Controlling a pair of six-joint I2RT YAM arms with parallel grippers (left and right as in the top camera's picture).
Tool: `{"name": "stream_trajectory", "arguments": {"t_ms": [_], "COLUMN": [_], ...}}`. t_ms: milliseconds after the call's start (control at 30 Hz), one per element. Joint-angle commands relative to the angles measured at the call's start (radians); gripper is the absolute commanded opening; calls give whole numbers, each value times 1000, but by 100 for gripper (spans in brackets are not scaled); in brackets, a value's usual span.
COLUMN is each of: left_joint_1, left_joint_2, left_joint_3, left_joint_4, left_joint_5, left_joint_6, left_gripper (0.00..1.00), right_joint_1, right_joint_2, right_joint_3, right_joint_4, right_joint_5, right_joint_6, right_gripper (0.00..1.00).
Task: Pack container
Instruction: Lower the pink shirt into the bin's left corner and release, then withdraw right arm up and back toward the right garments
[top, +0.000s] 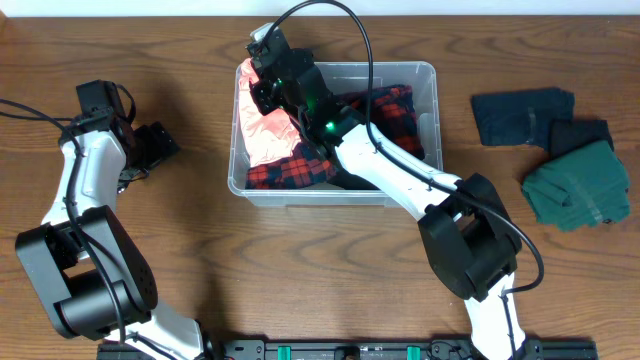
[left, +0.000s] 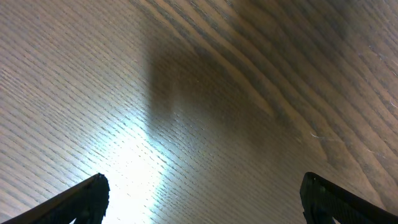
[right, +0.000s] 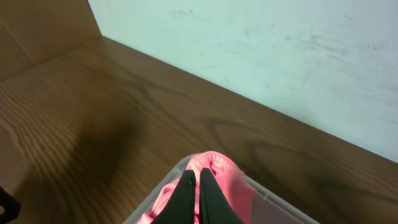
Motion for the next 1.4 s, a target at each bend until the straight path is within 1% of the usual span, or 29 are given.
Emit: {"name": "stream_trajectory", "arguments": {"t_ms": [0,267,467,600,767,800,833,867,933,967,1000,1067,1167,1267,1367], "left_joint_1": [2,2,2,2,2,2,2,2,3,2,2,2,2,2,2], "left_joint_2": [6,6,6,6,6,6,6,6,6,6,6,6,6,6,6], "left_joint_3": [-6,-6,-6,-6,-6,-6,-6,-6,-6,-6,-6,-6,-6,-6,-6], "left_joint_4": [-1,-1,-1,-1,-1,-1,-1,-1,-1,-1,-1,-1,-1,-1,-1], "left_joint_5": [-3,-3,-3,-3,-3,-3,-3,-3,-3,-3,-3,-3,-3,-3,-3], "left_joint_6": [-9,-9,-9,-9,-9,-9,-9,-9,-9,-9,-9,-9,-9,-9,-9], "left_gripper": [98,98,98,98,98,98,98,98,98,98,98,98,98,98,98], "right_joint_1": [-14,-14,-14,-14,-14,-14,-15,-17,-18,-18,-18,-20,-29,-46,-77], "right_joint_2": [48,147,204,202,148,130,106,83,26,-7,-40,-110,-217,-327,-420], "right_joint_3": [14,14,14,14,39,48,60,71,90,95,96,96,96,96,96], "right_joint_4": [15,35,-9,-23,-32,-43,-61,-78,-112,-127,-140,-176,-282,-451,-626], "right_joint_5": [-10,-23,-23,-22,-11,-11,-10,-7,15,36,56,98,121,132,221], "right_joint_6": [-7,-2,-2,-3,-8,-8,-8,-8,-8,-7,-8,-17,-80,-158,-152], "right_gripper": [4,4,4,2,3,9,18,38,74,88,99,99,99,99,99]}}
